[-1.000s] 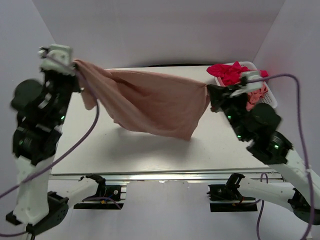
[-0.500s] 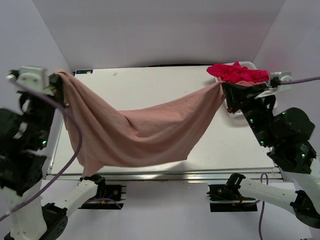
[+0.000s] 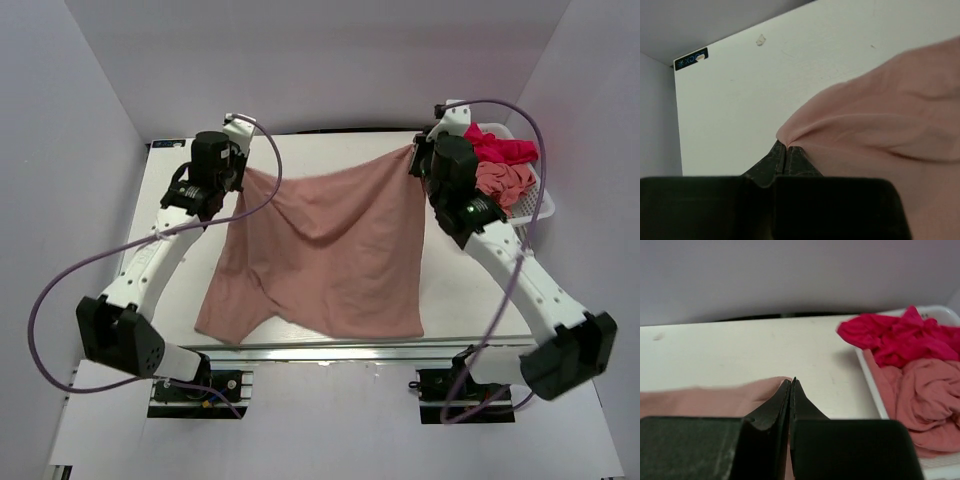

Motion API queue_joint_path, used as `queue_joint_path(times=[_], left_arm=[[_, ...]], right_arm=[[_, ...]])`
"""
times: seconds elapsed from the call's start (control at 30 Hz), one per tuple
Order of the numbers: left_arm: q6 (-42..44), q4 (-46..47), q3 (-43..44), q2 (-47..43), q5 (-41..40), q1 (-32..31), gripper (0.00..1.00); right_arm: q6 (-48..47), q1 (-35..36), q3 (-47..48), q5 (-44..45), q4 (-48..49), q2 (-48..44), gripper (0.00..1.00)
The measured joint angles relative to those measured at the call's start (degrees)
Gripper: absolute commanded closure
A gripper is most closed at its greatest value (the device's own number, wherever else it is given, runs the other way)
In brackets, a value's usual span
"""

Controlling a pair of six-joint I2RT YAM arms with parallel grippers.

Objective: Fold and stack the t-shirts
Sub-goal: Flatten out the tshirt

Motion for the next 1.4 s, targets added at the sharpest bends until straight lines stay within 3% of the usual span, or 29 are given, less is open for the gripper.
queue_joint_path(times=[0.1,0.23,0.27,0.33,0.37,0.4,0.47,0.5,0.53,0.8,1.03,1.2,1.4], left_arm=[[-0.52,5.92,-0.52,2.86,0.5,2.82,1.0],[-1.79,14.82,-0.94,5.53,-0.09,7.98,1.0],[-1.79,17.42,-1.62,5.92,-1.03,8.87,1.0],[-1.75,21.18,-3.32,6.29,-2.8,9.73,1.0],[-1.75,22.49,-4.04,6.45,-3.72,9.81,0.95],[-1.73,23.69,-4.7,6.62,-4.46,9.81,0.89],[-1.44,25.62,-5.75,6.99,-5.62,9.81,0.36],[-1.29,26.64,-6.19,7.1,-5.9,9.77,0.15],[-1.46,27.5,-6.47,7.15,-6.27,9.77,0.02],[-1.99,29.0,-5.31,6.34,-7.39,10.08,0.02],[-1.38,19.43,-4.33,-2.69,-3.17,10.08,0.02],[0.55,10.05,-5.66,-11.82,6.01,10.08,0.02],[4.79,1.95,-12.68,-15.8,10.58,9.99,0.02]], right_arm=[[1.99,-5.16,-1.62,-2.51,3.21,5.05,1.0],[3.06,-6.03,-4.28,-4.66,7.21,8.9,1.0],[3.06,-6.05,-4.37,-5.05,8.07,9.84,0.95],[3.3,-5.97,-4.37,-5.77,9.94,11.37,0.48],[3.54,-5.95,-4.37,-6.01,10.54,11.89,0.21],[3.41,-5.95,-4.37,-6.36,11.15,12.22,0.17],[3.1,-5.95,-4.44,-7.04,11.82,12.31,0.11],[3.19,-5.95,-4.46,-7.54,12.37,12.17,0.11],[3.15,-5.95,-4.66,-8.07,12.94,11.87,0.11],[5.07,-4.09,-10.97,-10.4,14.34,2.19,0.11],[8.98,0.02,-16.26,-8.09,13.05,-4.04,0.12],[10.91,0.5,-19.47,-6.05,8.68,-2.38,0.12],[12.74,0.5,-20.15,-4.68,5.62,2.16,0.12]])
